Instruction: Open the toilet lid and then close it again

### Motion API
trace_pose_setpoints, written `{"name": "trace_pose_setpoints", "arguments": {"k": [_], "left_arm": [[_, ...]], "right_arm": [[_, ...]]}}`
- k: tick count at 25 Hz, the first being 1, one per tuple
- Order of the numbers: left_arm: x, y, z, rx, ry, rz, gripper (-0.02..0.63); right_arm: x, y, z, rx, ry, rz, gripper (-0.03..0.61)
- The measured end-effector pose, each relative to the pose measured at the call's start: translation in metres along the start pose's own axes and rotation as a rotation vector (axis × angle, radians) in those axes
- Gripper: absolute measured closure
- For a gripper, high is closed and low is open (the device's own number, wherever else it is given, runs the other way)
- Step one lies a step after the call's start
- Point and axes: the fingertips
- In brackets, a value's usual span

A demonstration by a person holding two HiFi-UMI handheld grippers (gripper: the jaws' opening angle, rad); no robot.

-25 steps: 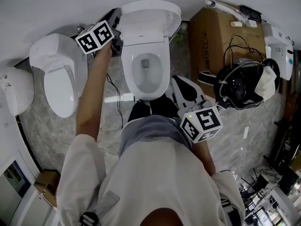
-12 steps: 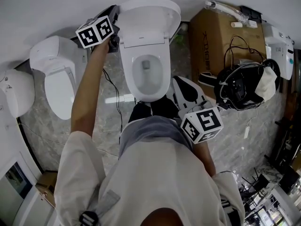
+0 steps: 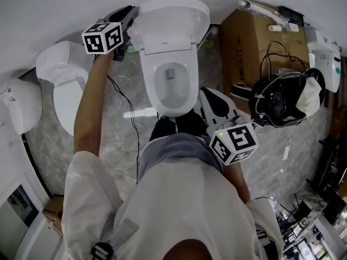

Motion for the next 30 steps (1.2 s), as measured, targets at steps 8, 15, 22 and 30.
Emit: {"name": "trace_pose_setpoints", "arguments": {"k": [8,15,22,30], "left_arm": [[0.015,-0.003,0.026,-0.239,-0.102,-0.067,0.480],[0.011,-0.014,0.033,-0.347,-0.166,-0.184,0.439],[0.012,-0.023,0.029,-0.381,-0.040,-0.182,0.439],[0.009,-0.022,0.030,-0.388,-0.004,-0.169,0.440]], "right_arm": [[-0.003,0.007,0.009,-0.009,-0.005,-0.004,0.568],[-0.006,0.013,0.018,-0.025,-0.010,-0.010,0.568],[-0.009,0.018,0.019,-0.035,-0.013,-0.012,0.568],[-0.010,0.020,0.020,-0.040,-0.015,-0.012,0.568]]}}
Point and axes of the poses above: the fingertips, and each gripper's own axes: y backward along the fingers, z to its right, x out of its top, and after that the axes turned 10 degrees about -x, right-handed
